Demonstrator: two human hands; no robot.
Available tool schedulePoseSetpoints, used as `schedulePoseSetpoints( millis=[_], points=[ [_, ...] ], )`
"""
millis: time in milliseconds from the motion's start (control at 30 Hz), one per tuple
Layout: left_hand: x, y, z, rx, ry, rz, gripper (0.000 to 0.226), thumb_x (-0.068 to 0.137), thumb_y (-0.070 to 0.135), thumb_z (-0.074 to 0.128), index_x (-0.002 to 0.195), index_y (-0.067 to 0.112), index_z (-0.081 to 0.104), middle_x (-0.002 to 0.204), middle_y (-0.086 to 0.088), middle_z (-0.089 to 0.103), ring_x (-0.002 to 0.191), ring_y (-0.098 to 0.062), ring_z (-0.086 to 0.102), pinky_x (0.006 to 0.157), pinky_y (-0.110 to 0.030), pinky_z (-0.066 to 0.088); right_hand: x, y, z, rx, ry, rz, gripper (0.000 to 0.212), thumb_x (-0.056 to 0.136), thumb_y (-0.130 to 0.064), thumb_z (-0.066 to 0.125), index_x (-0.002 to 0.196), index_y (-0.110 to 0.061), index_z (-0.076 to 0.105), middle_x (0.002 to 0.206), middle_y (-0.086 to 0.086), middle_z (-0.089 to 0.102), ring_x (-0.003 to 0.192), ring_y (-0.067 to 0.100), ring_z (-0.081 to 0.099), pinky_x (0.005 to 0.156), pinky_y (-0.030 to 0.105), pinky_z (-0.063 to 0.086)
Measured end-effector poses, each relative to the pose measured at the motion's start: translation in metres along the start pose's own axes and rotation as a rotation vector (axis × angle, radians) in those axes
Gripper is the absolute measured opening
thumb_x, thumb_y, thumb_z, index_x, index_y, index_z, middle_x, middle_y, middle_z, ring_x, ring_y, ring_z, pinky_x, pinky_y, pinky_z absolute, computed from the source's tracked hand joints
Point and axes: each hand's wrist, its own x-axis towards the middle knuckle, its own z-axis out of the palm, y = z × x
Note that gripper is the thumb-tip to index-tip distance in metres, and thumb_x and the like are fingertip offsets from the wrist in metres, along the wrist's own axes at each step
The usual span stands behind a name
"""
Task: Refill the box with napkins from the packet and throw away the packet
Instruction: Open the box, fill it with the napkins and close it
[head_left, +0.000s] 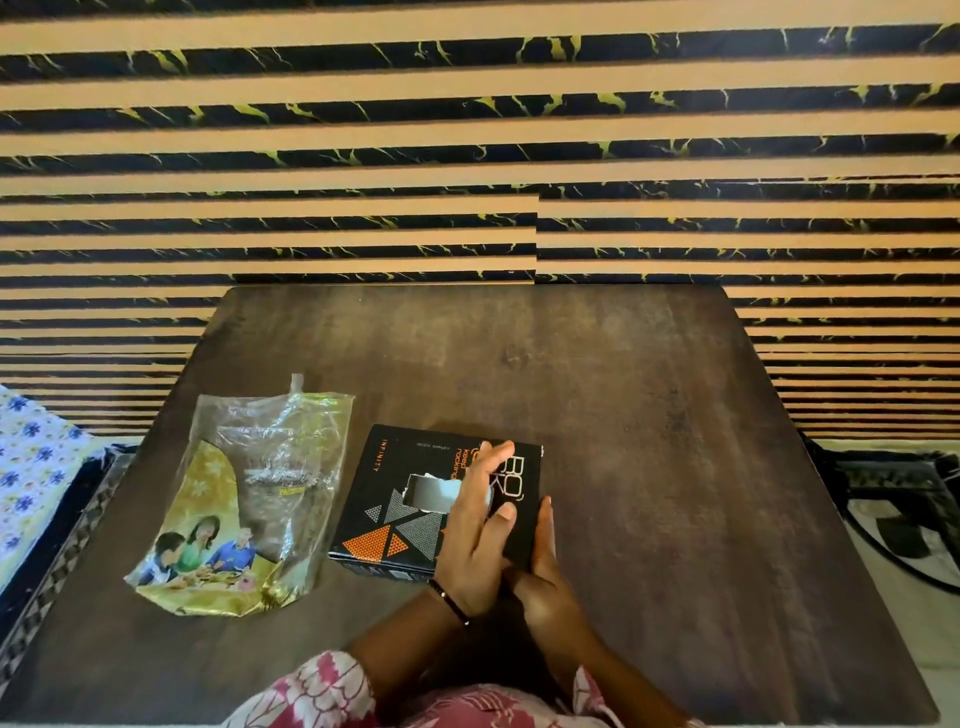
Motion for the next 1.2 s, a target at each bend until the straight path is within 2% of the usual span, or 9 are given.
schedulePoseSetpoints(
  millis=[67,167,233,300,433,533,767,1000,1200],
  points=[
    [0.002,0.000,-0.003,-0.051,-0.050,-0.042,0.060,0.079,0.039,0.036,0.134,0.013,0.040,0.145,-0.004,0.039,0.138,-0.003,0.023,0.111,-0.020,0.024,-0.004,-0.008,0.000,0.019,0.004,0.036,0.077,0.092,0.007,0.038,0.141,-0.025,-0.012,0.135,-0.011,0.025,0.121,0.004,0.035,0.081,0.001,0.042],
    [0.004,0.002,-0.005,-0.102,-0.096,-0.114,0.061,0.078,0.043,0.035,0.133,0.017,0.041,0.146,-0.001,0.036,0.138,-0.001,0.023,0.113,-0.023,0.024,-0.004,-0.008,0.003,-0.124,0.060,0.070,0.077,0.095,-0.007,0.042,0.141,-0.024,-0.017,0.144,-0.007,0.015,0.135,0.009,0.021,0.109,0.020,0.029],
    [0.006,0.003,-0.011,-0.039,-0.096,-0.086,0.057,0.081,0.044,0.033,0.132,0.020,0.042,0.145,0.006,0.037,0.138,0.003,0.020,0.114,-0.019,0.020,0.000,-0.006,0.008,-0.483,0.188,-0.039,0.076,0.094,-0.027,0.041,0.137,-0.024,-0.021,0.153,-0.005,-0.001,0.142,0.009,0.001,0.118,0.032,0.012],
    [0.006,0.006,-0.024,0.097,-0.095,0.010,0.047,0.086,0.041,0.033,0.131,0.028,0.039,0.144,0.014,0.034,0.139,0.003,0.015,0.115,-0.018,0.015,0.005,-0.008,0.013,-0.854,0.287,-0.177,0.071,0.086,-0.043,0.024,0.138,-0.022,-0.019,0.153,-0.004,-0.014,0.140,0.005,-0.015,0.119,0.033,-0.002],
    [0.006,-0.004,-0.070,0.656,-0.111,0.198,0.053,0.089,0.038,0.030,0.140,0.022,0.028,0.151,0.010,0.019,0.143,-0.005,0.001,0.117,-0.024,-0.004,0.018,-0.011,0.025,-1.201,0.309,-0.300,0.068,0.089,-0.043,0.027,0.146,-0.012,0.009,0.155,0.004,0.005,0.144,0.016,0.000,0.114,0.029,-0.006],
    [0.000,-0.019,-0.096,0.988,-0.135,0.174,0.060,0.089,0.041,0.031,0.143,0.017,0.019,0.153,0.003,0.013,0.143,-0.012,-0.001,0.116,-0.037,-0.006,0.025,-0.011,0.034,-1.356,0.263,-0.240,0.065,0.093,-0.050,0.013,0.145,-0.010,0.019,0.154,0.009,0.021,0.142,0.022,0.019,0.113,0.035,-0.002],
    [0.007,-0.031,-0.103,1.158,-0.199,0.098,0.059,0.087,0.041,0.032,0.141,0.015,0.029,0.150,-0.006,0.032,0.140,-0.022,0.025,0.112,-0.042,0.007,0.039,-0.017,0.033,-1.466,0.229,-0.166,0.071,0.090,-0.051,0.004,0.141,-0.009,0.030,0.148,0.011,0.036,0.137,0.022,0.029,0.112,0.035,0.001],
    [0.069,-0.033,-0.102,1.127,-0.141,0.051,0.059,0.086,0.042,0.032,0.139,0.016,0.032,0.150,-0.005,0.032,0.140,-0.022,0.026,0.113,-0.043,0.010,0.103,-0.039,0.018,-1.528,0.224,-0.235,0.065,0.093,-0.050,0.017,0.142,-0.009,0.028,0.150,0.008,0.034,0.139,0.019,0.025,0.113,0.035,0.005],
    [0.153,-0.043,-0.100,1.185,-0.115,0.043,0.058,0.086,0.042,0.029,0.138,0.016,0.035,0.148,-0.006,0.036,0.139,-0.022,0.029,0.113,-0.048,0.016,0.183,-0.070,-0.001,-1.534,0.196,-0.273,0.070,0.091,-0.054,0.004,0.145,-0.013,0.022,0.153,0.004,0.028,0.141,0.016,0.020,0.114,0.041,0.011]
  ],
)
